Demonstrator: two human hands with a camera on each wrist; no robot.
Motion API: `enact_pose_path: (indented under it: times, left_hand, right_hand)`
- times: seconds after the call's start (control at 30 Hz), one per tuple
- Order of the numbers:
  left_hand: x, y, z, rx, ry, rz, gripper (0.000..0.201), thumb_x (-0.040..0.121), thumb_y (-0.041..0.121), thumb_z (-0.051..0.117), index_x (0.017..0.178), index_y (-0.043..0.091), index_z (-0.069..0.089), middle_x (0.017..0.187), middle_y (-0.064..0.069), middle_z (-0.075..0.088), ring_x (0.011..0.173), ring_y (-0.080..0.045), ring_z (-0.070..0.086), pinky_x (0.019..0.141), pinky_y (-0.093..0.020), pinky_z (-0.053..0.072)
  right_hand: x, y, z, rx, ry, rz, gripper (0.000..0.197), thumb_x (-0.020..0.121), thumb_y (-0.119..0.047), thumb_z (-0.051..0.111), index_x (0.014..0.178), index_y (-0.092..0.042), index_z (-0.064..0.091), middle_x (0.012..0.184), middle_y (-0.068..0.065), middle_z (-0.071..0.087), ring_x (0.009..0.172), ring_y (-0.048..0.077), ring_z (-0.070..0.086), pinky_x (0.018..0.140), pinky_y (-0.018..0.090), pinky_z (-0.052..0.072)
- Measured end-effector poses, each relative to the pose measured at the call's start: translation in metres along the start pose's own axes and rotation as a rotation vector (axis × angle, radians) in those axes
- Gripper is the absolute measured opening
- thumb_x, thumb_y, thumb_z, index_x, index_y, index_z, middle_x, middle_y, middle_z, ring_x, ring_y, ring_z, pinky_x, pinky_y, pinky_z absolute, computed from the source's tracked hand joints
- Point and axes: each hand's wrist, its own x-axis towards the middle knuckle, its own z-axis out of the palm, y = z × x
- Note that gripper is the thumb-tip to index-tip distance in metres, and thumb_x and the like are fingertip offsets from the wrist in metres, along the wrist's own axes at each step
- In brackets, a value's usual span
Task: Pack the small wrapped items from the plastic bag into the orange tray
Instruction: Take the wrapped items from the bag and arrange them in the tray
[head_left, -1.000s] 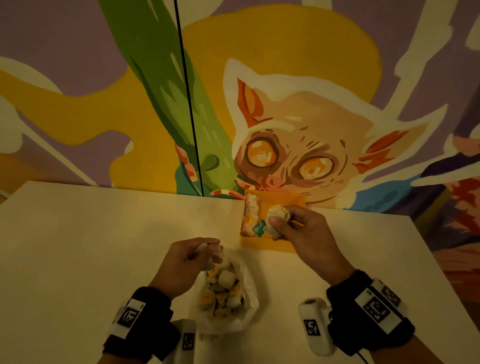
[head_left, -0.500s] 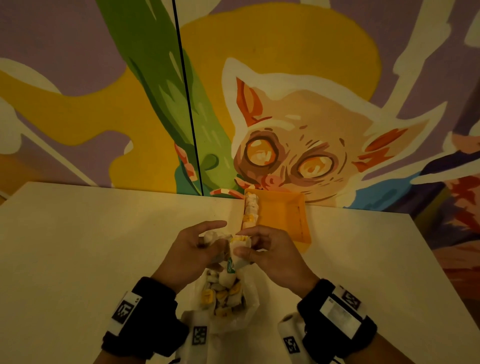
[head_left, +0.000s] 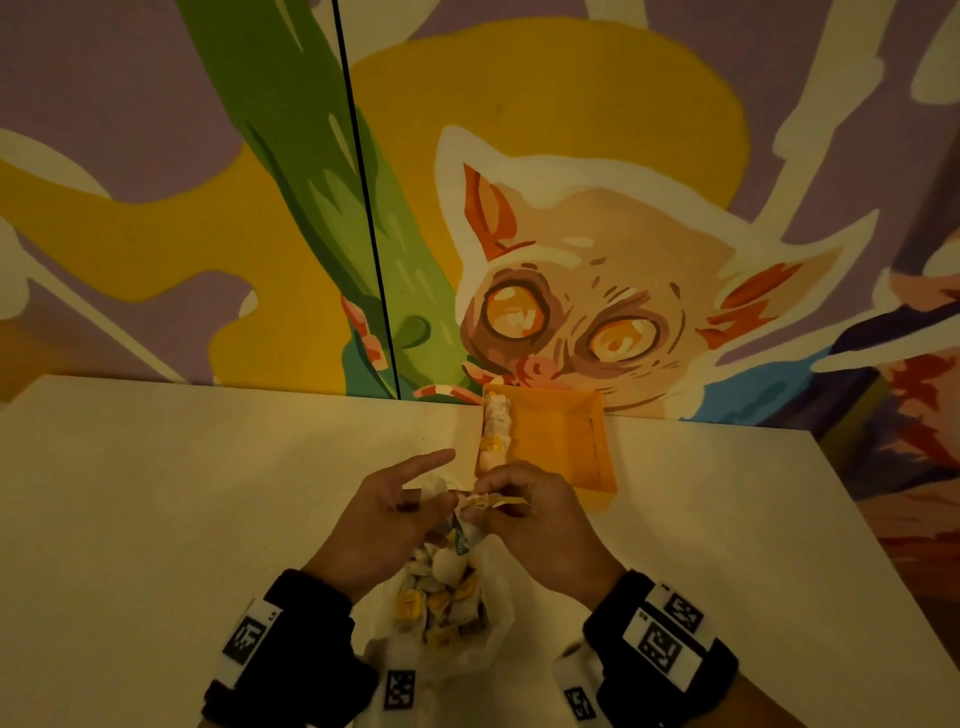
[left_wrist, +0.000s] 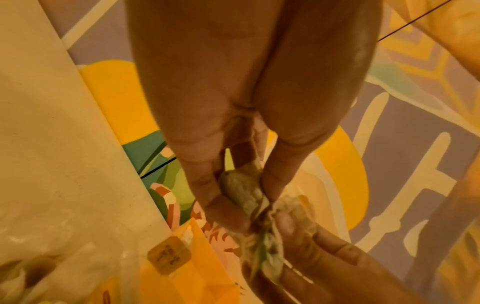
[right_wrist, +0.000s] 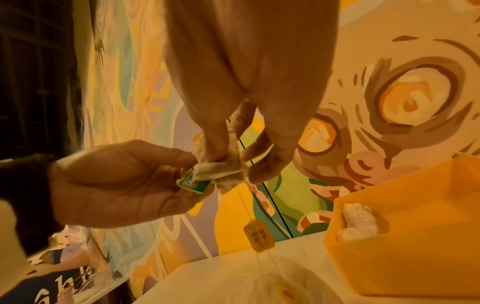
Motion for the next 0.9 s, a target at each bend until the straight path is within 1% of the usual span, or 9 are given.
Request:
enact_pose_path:
  times: [0.1,0.2,0.3,0.43,0.57,0.67,0.73,0.83,0.9]
  left_hand:
    - [0.002,-0.004,-0.005,0.066,0.073,0.015,0.037,0.086,0.001,0.067,0.119,0.017,0.062,0.079,-0.017,0.074,0.069,-0.029,0.067,0.067,-0.041,0.060]
    - [0.005,-0.009,-0.009,0.131,0.146,0.040,0.029,0.084,0.005,0.071,0.110,0.016,0.065,0.074,-0.011,0.075,0.071,-0.028,0.071,0.067,-0.039,0.060]
    - [0.007,-0.014,-0.006,0.144,0.185,0.049,0.014,0.085,0.009,0.071,0.098,0.016,0.071,0.071,-0.007,0.075,0.067,-0.026,0.072,0.067,-0.041,0.061]
    - [0.002,-0.013,0.007,0.125,0.094,0.080,0.023,0.091,0.000,0.060,0.095,0.016,0.076,0.080,-0.005,0.077,0.076,-0.023,0.073,0.070,-0.037,0.059]
    - [-0.001,-0.005,0.009,-0.047,-0.046,-0.069,0.024,0.096,0.001,0.052,0.102,0.007,0.075,0.095,-0.017,0.074,0.092,-0.036,0.071,0.080,-0.045,0.059]
    - [-0.003,0.001,0.005,-0.104,-0.168,-0.138,0.025,0.098,0.005,0.049,0.108,0.004,0.072,0.104,-0.017,0.073,0.099,-0.030,0.070,0.089,-0.041,0.057]
    - [-0.004,0.004,0.006,-0.093,-0.188,-0.128,0.027,0.100,0.005,0.045,0.108,0.003,0.071,0.105,-0.014,0.073,0.100,-0.027,0.070,0.089,-0.037,0.057]
    - [-0.005,0.006,0.010,-0.001,-0.176,-0.107,0.030,0.102,0.008,0.043,0.105,0.011,0.073,0.100,-0.006,0.075,0.098,-0.019,0.071,0.086,-0.032,0.057]
    - [-0.006,0.008,0.012,0.037,-0.208,-0.109,0.032,0.102,0.008,0.043,0.104,0.017,0.073,0.097,-0.001,0.076,0.095,-0.013,0.070,0.084,-0.027,0.056]
  right_hand:
    - [-0.001,0.000,-0.007,0.113,-0.004,0.033,0.015,0.079,-0.009,0.077,0.084,-0.020,0.068,0.088,0.004,0.073,0.082,0.013,0.070,0.071,0.023,0.056]
    - [-0.002,-0.003,-0.014,0.224,-0.043,0.106,0.019,0.079,-0.009,0.077,0.094,-0.011,0.066,0.090,0.012,0.074,0.082,0.019,0.071,0.069,0.028,0.058]
    - [-0.004,-0.008,-0.015,0.225,-0.121,0.124,0.025,0.078,-0.011,0.078,0.100,-0.014,0.067,0.088,0.008,0.075,0.078,0.015,0.071,0.065,0.023,0.054]
    - [-0.002,-0.007,-0.008,0.233,-0.095,0.102,0.026,0.075,-0.007,0.080,0.097,-0.015,0.069,0.087,0.003,0.076,0.080,0.012,0.072,0.070,0.021,0.055]
    - [-0.002,-0.006,-0.006,0.228,-0.062,0.076,0.026,0.073,-0.004,0.081,0.092,-0.018,0.069,0.084,-0.001,0.075,0.080,0.011,0.071,0.071,0.022,0.056]
    - [-0.001,-0.005,-0.007,0.235,-0.027,0.059,0.028,0.072,-0.001,0.081,0.091,-0.017,0.069,0.085,-0.002,0.074,0.081,0.009,0.071,0.069,0.020,0.055]
    - [0.000,-0.005,-0.008,0.235,0.002,0.044,0.030,0.071,0.000,0.080,0.094,-0.016,0.069,0.087,0.004,0.074,0.082,0.012,0.071,0.069,0.021,0.056]
    - [0.001,-0.005,-0.006,0.228,0.013,0.040,0.036,0.072,-0.001,0.081,0.103,-0.012,0.068,0.092,0.015,0.072,0.084,0.016,0.071,0.072,0.022,0.056]
    - [0.001,-0.005,-0.005,0.195,-0.005,0.039,0.039,0.073,-0.003,0.081,0.108,-0.016,0.069,0.093,0.016,0.070,0.083,0.015,0.070,0.072,0.022,0.056]
